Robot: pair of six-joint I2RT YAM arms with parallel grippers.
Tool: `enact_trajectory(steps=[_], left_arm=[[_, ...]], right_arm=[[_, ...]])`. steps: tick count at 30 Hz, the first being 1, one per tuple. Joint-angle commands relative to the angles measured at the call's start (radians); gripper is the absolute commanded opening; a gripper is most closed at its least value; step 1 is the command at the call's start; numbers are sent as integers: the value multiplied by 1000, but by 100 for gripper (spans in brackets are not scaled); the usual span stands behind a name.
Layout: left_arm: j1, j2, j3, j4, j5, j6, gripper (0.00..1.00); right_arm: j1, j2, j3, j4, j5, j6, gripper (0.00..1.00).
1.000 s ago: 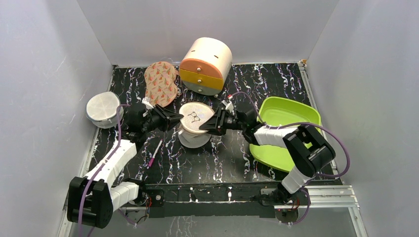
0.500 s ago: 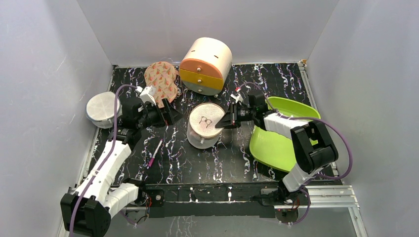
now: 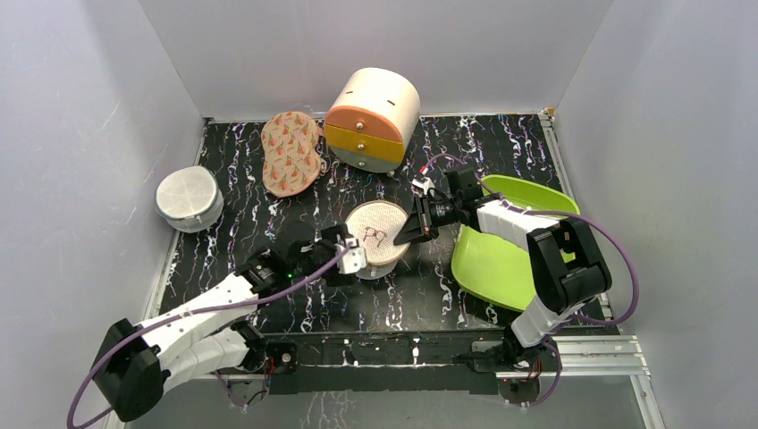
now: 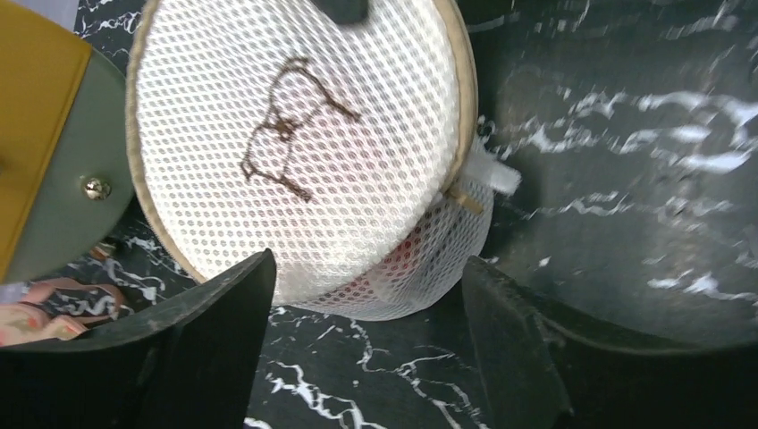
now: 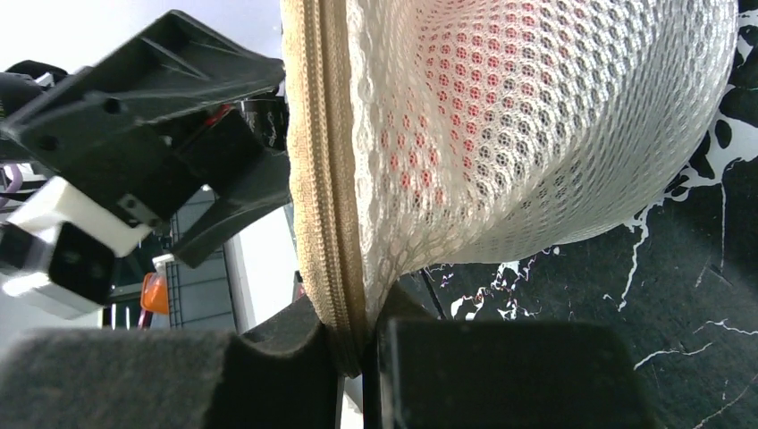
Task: Unzip the laundry bag and remove the bra
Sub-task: Unzip the laundry bag at the center of the board.
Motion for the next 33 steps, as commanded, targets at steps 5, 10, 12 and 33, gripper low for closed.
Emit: enact_trajectory(steps=[5, 10, 12, 33], left_arm=[[-113, 153, -39, 161, -234, 370, 61], [-119, 164, -46, 261, -259, 371, 49], [-122, 163, -41, 268, -256, 354, 48], [-123, 86, -4, 210, -193, 50, 15]], right_arm=[[2, 4, 52, 11, -43, -3, 6], [11, 10, 57, 1, -44, -11, 5], [17, 17, 68, -19, -35, -30, 6], [50, 31, 270, -301, 269, -124, 37]])
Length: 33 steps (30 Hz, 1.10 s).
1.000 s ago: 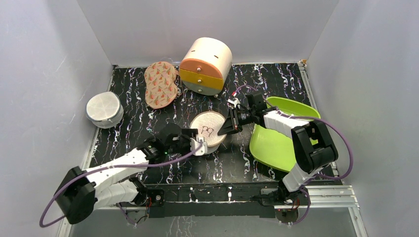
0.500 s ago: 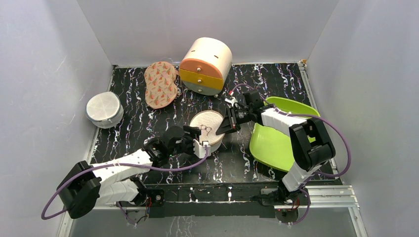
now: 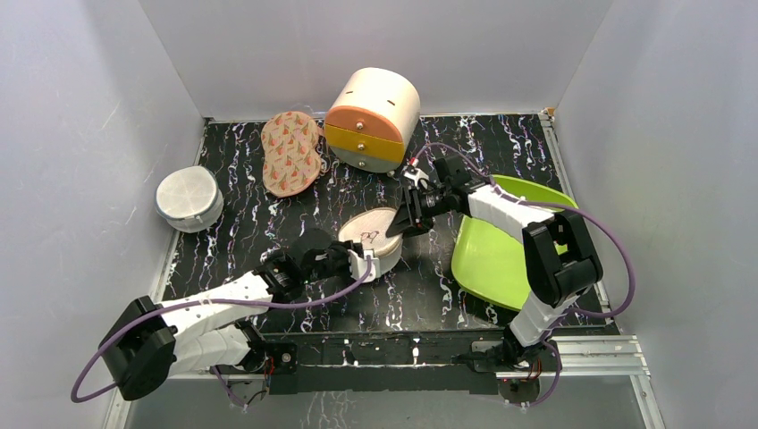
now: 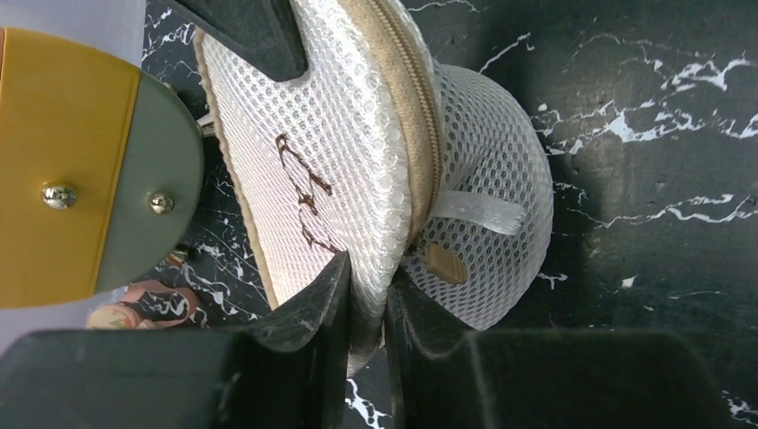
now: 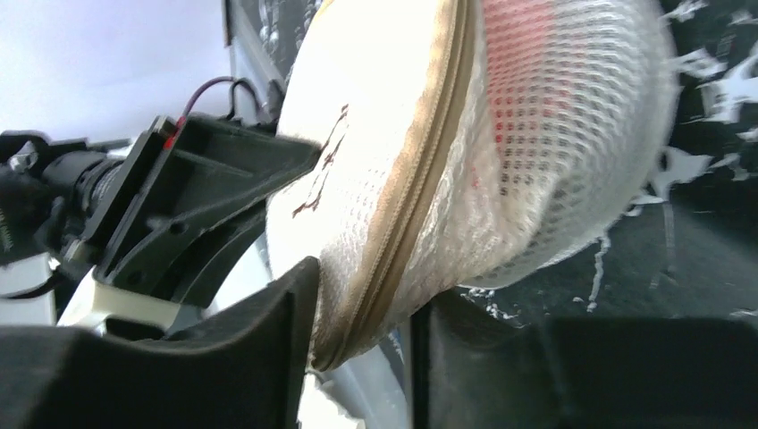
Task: Unzip the laundry bag and remove the bra
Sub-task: Unzip the laundry bag at the center of the board.
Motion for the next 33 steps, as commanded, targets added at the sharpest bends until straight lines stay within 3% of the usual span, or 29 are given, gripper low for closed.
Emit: enact_trajectory(steps=[1, 8, 13, 18, 21, 23, 26, 31, 33], left_arm=[[-3, -47, 66, -5, 13, -179, 14], [-3, -2, 199, -123, -60, -508, 7], [-2, -5, 247, -204, -25, -797, 0], [-2, -61, 240, -279, -93, -1020, 2], [-2, -89, 262, -351, -132, -1060, 6], [-2, -85, 295, -410, -169, -1068, 8], [-1, -57, 362, -498, -194, -1082, 8], [-2, 7, 428, -586, -192, -1139, 9], [-2, 9, 409, -567, -173, -1147, 14]], right_arm=[[6, -34, 124, -104, 204, -51, 42], [-28, -182, 185, -131, 524, -43, 77], [-30, -341, 89, 17, 695, -53, 83], [41, -502, -120, 305, 762, -140, 82], [186, -590, -280, 530, 715, -357, 75], [295, -613, -329, 586, 618, -603, 75], [420, -601, -357, 644, 624, -763, 76], [518, -541, -384, 743, 659, -853, 73], [519, -541, -407, 787, 669, -852, 73]])
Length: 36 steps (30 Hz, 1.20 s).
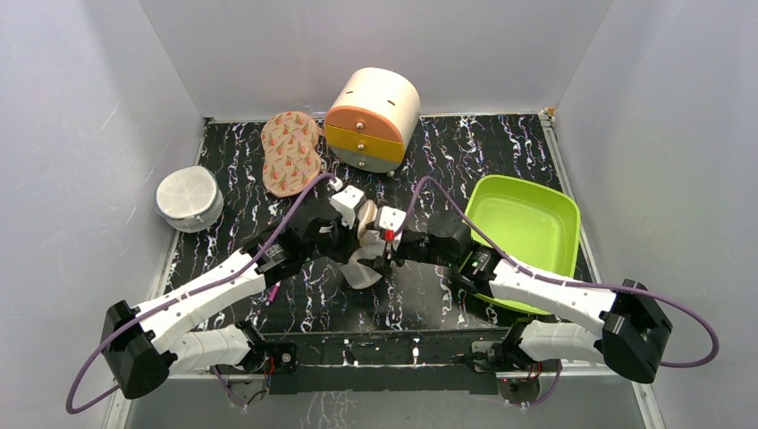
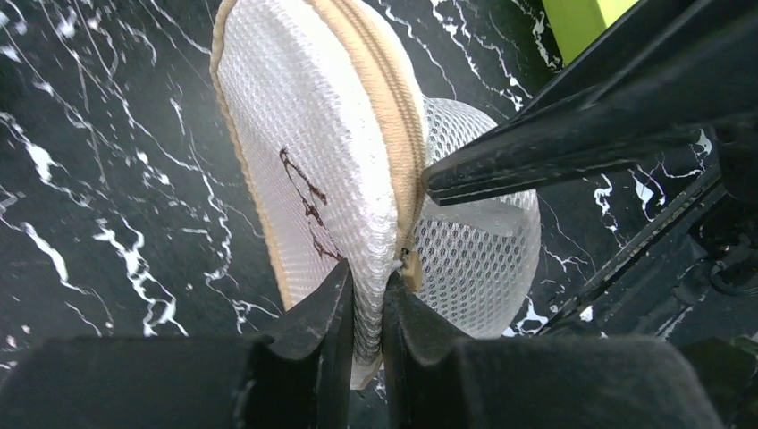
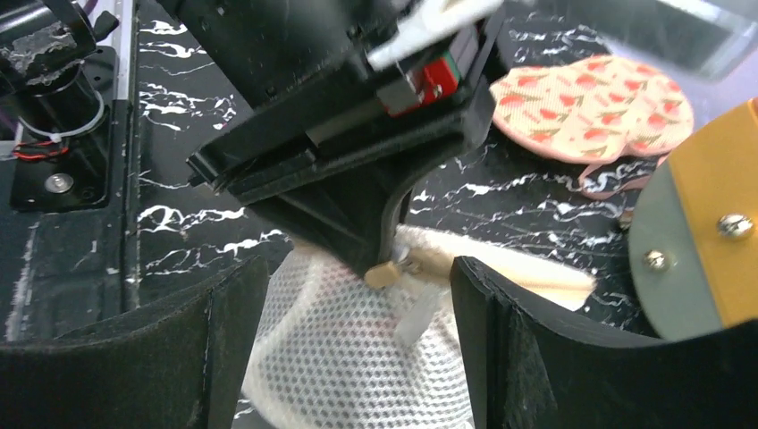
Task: Unzip the laundry bag and remove the bra
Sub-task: Unzip the laundry bag at the center of the board.
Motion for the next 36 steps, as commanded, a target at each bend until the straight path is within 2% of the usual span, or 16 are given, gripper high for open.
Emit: enact_trajectory(steps=[1, 5, 10, 14, 20, 23, 26, 33, 36], left_arm=[[-1, 4, 8, -27, 20, -60, 17], [-1, -18, -55, 68, 111, -70, 28], [0, -2, -79, 94, 151, -94, 35], [0, 9, -78, 94, 158, -93, 40], [1, 37, -30, 67, 176, -54, 52], [3, 46, -8, 43, 185, -23, 53], [3, 66, -5, 34, 194, 4, 50], [3, 97, -19, 156, 362, 89, 49], [2, 135, -2, 156, 384, 127, 50]], right_arm=[[13, 1, -45, 208, 36, -121, 72], [13, -44, -106, 209, 91, -106, 70], [13, -144, -213, 211, 289, 43, 71], [11, -205, -248, 130, 249, 125, 72], [11, -260, -346, 192, 311, 253, 74], [10, -242, -347, 195, 334, 289, 73], [12, -241, -397, 224, 385, 318, 74], [11, -235, -381, 195, 365, 297, 72], [11, -246, -374, 184, 364, 290, 72]])
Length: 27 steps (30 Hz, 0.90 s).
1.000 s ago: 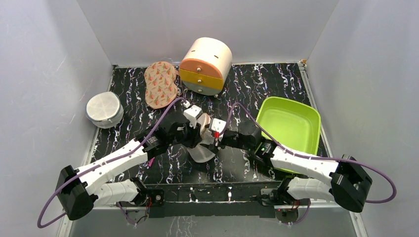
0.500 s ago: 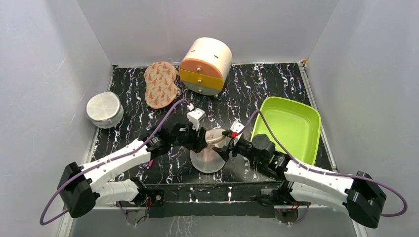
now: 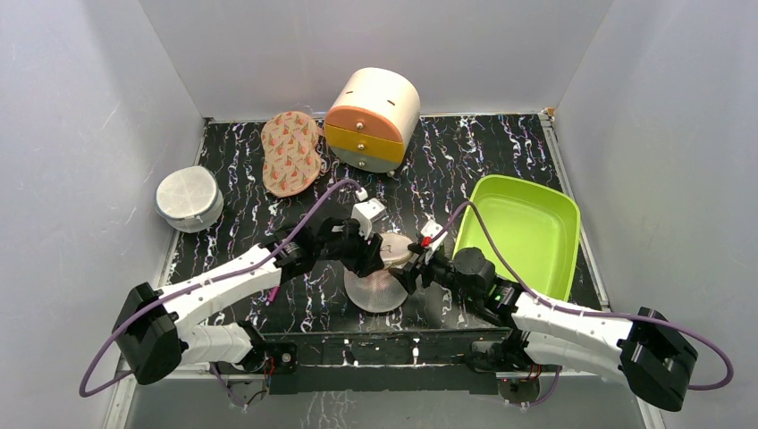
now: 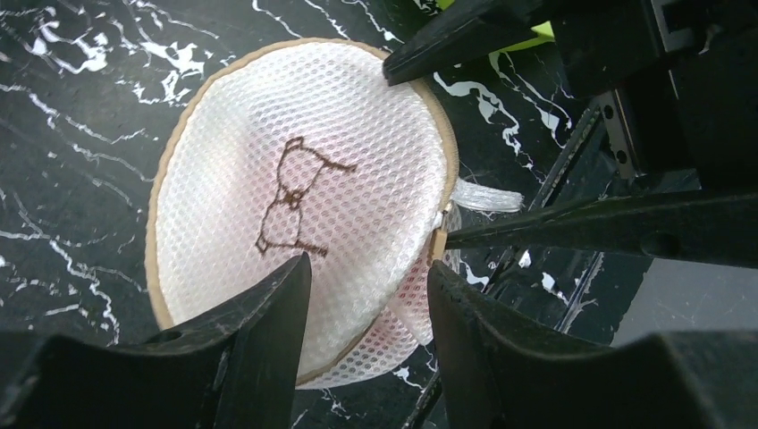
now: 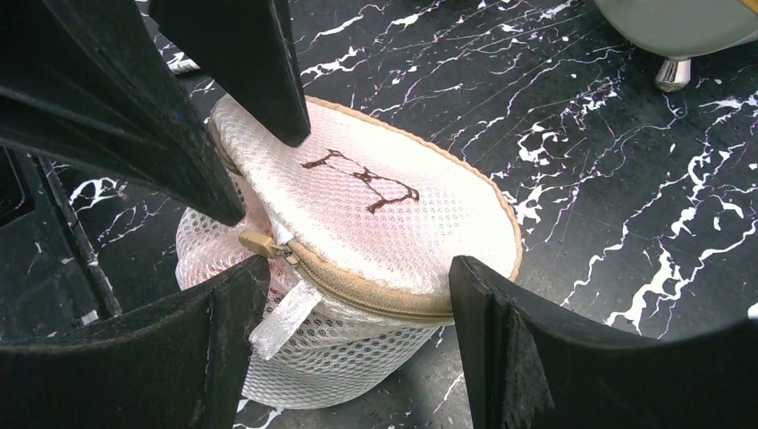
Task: Unzip the laundry bag and remove the bra
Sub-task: Unzip the laundry bag at the center of the board.
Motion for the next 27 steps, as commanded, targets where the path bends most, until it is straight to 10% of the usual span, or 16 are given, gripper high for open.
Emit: enact_trajectory(steps=[1, 13, 23, 27], left_arm=[[2, 46, 44, 28, 99, 86, 49], [4, 53, 109, -71, -35, 114, 14], [35, -51, 156, -143, -210, -99, 0], [48, -58, 180, -170, -246, -169, 0]], right_arm=[[0, -16, 30, 37, 14, -1, 72], [-1, -79, 175, -157, 286, 242, 98], [-2, 78, 390, -367, 230, 271, 98], [-2, 56, 379, -323, 123, 226, 81]])
